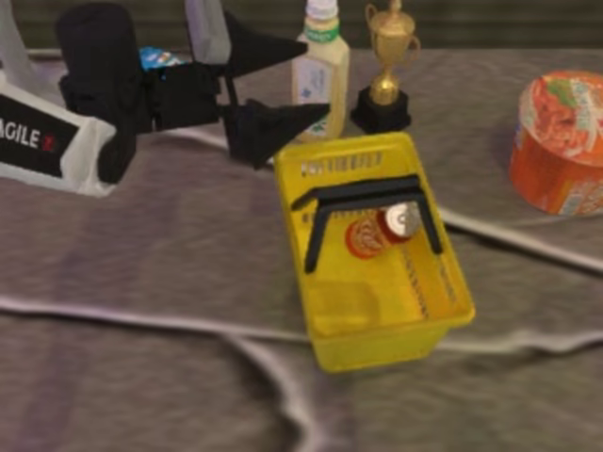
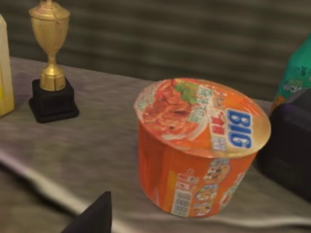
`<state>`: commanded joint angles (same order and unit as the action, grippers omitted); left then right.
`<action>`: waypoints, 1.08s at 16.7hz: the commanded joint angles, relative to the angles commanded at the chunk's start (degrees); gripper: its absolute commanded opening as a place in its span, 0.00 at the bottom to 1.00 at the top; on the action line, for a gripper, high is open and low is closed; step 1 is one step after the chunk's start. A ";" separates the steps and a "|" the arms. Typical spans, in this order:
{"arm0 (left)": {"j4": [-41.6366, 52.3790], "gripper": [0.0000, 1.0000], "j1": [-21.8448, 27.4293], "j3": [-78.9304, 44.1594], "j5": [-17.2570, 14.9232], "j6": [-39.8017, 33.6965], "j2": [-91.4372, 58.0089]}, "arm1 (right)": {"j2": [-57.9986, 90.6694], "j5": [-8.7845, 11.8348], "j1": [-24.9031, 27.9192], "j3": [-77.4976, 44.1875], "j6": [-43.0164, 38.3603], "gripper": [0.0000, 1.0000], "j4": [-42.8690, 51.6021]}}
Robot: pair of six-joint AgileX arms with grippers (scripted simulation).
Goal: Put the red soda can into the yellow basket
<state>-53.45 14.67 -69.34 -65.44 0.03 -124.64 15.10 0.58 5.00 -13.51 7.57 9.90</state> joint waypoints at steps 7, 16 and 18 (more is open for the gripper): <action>15.42 1.00 -5.44 17.31 18.41 -3.53 32.98 | 33.26 0.30 10.10 -31.80 16.32 1.00 21.47; 39.45 1.00 -12.34 47.83 45.91 -3.88 87.81 | 82.08 -0.01 23.84 -80.04 39.27 1.00 52.72; 43.77 1.00 -13.45 53.93 51.25 -3.19 98.85 | 91.58 -0.18 26.32 -89.31 43.53 1.00 58.83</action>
<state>-9.68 1.21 -15.40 -14.20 -3.16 -25.78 106.67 0.39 31.31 -102.82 51.10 68.73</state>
